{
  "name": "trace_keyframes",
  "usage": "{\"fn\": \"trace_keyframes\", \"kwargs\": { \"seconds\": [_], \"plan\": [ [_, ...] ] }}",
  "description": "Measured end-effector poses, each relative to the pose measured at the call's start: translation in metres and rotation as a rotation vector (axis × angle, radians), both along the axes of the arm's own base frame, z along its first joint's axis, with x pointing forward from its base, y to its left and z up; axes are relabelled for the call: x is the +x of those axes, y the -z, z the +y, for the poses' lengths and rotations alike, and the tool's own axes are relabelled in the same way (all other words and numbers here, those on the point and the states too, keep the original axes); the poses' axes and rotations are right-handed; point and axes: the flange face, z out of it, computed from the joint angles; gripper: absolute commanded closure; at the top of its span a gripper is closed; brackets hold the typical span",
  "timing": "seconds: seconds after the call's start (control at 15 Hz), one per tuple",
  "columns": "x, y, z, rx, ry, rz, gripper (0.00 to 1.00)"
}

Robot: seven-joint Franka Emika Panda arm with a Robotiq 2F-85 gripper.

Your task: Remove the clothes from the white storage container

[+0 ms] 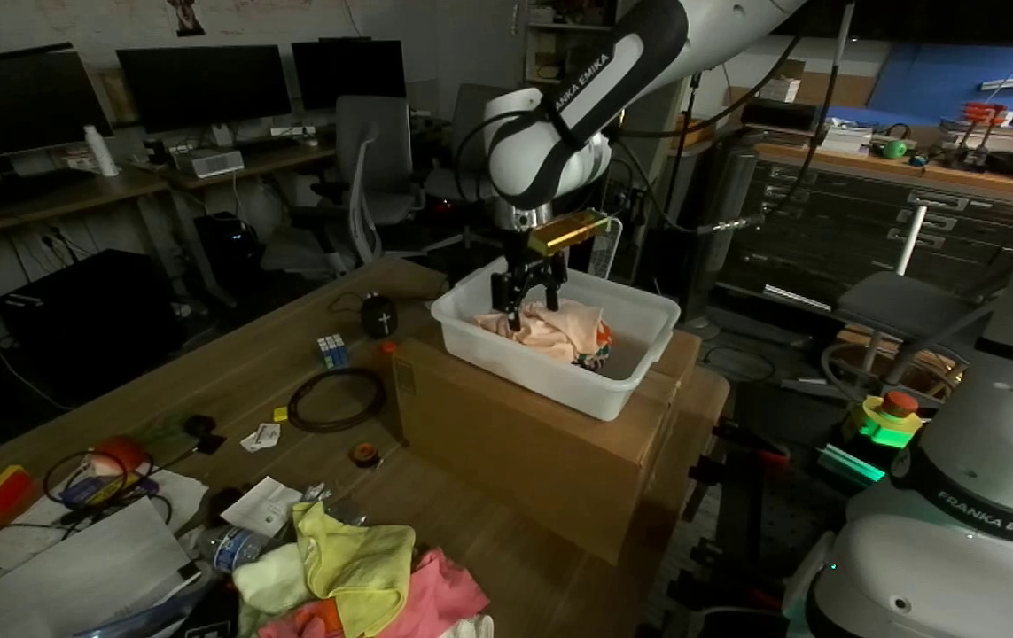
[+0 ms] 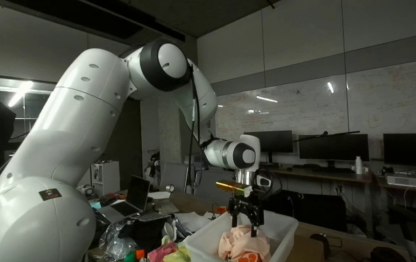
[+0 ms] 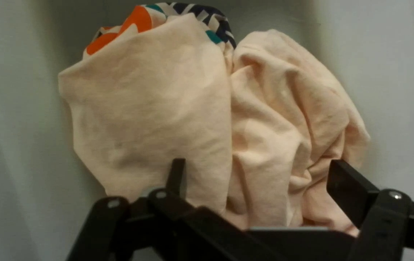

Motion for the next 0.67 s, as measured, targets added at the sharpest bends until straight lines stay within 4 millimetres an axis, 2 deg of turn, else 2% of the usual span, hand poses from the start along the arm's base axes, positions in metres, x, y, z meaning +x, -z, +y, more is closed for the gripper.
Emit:
{"fn": "trace_keyframes", "kwargs": {
  "seconds": [0.2,0.67],
  "plan": [
    [0.005,0.015,-0.011,-0.008,0.014,-0.001,0.00],
    [0.012,0.028,-0.019,-0.022,0.018,-0.034,0.00]
  ]
}}
